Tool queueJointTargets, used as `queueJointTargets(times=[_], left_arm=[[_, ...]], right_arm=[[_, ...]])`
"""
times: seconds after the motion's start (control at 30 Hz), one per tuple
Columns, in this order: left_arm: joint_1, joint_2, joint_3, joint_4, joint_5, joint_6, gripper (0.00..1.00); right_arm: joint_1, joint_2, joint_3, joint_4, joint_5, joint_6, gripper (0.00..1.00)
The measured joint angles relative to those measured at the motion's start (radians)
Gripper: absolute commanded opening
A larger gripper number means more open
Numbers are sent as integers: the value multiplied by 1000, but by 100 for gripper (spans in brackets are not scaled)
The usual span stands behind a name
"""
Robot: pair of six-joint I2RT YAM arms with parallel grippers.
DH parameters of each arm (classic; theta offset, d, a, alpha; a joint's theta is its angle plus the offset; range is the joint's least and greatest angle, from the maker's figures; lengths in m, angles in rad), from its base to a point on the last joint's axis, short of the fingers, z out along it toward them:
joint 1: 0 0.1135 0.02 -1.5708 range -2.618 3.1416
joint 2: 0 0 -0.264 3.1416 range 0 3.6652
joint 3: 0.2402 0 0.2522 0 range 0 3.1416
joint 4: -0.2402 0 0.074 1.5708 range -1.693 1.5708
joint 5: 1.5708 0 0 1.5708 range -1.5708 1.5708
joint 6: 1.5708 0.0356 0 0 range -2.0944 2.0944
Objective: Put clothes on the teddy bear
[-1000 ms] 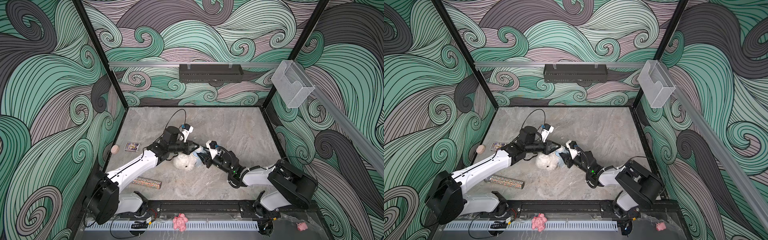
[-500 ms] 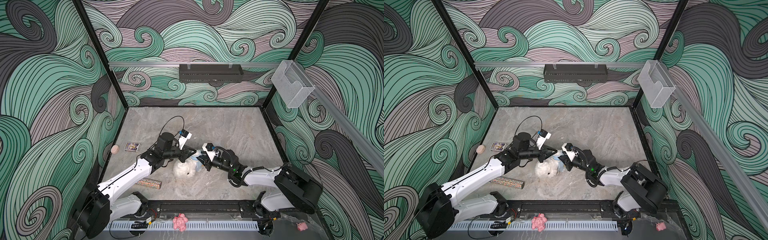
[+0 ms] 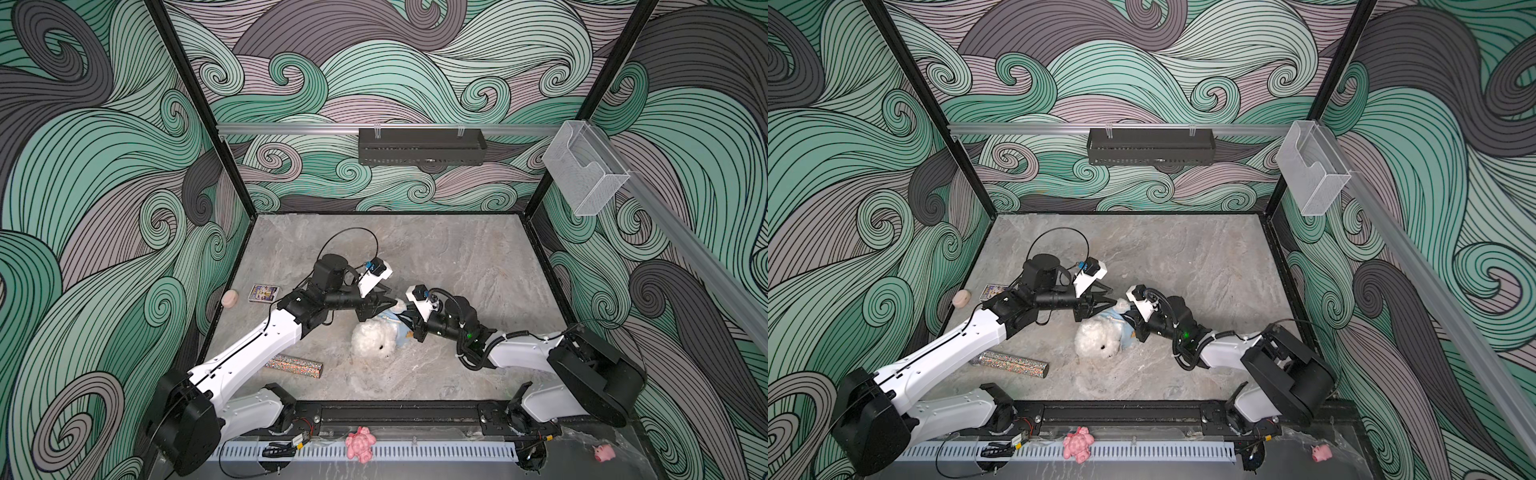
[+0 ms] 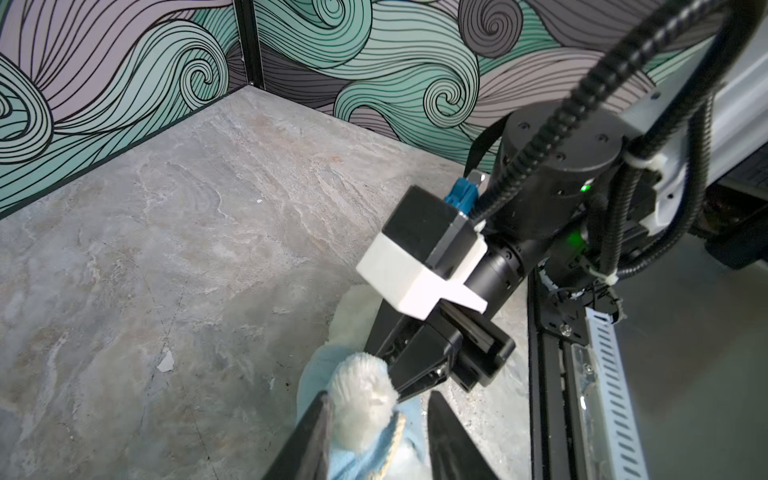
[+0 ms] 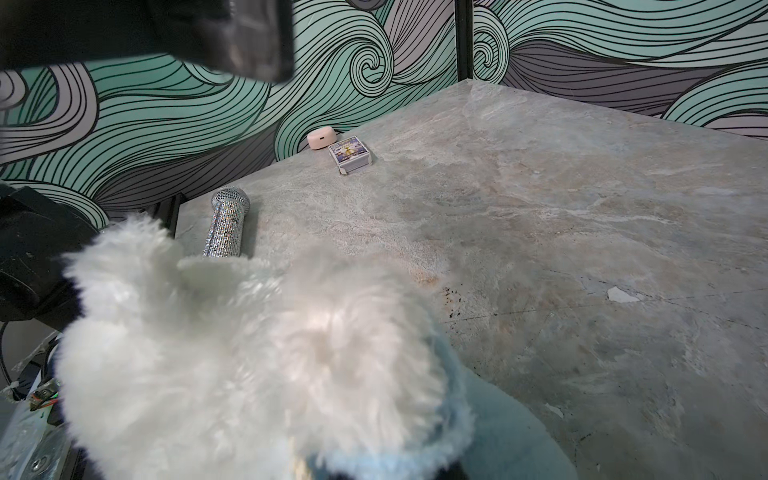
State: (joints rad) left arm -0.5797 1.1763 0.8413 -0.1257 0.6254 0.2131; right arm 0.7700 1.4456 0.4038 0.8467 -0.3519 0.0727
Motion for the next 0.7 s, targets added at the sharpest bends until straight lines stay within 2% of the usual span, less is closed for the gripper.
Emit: queueJointTargets(times=[0.27, 0.43, 0.57, 0.7], left_arm=[[-22, 106, 36, -32, 0, 95, 43], [-38, 139, 48, -43, -2, 132, 39], [-46, 163, 56, -53, -10, 155, 32], [-49, 171, 62, -56, -20, 169, 17]], right_arm=[[0, 0, 0, 0, -5, 14, 10], [0, 0, 0, 0, -6, 14, 10], [0, 0, 0, -1, -5, 14, 9], [0, 0, 0, -2, -5, 14, 10]])
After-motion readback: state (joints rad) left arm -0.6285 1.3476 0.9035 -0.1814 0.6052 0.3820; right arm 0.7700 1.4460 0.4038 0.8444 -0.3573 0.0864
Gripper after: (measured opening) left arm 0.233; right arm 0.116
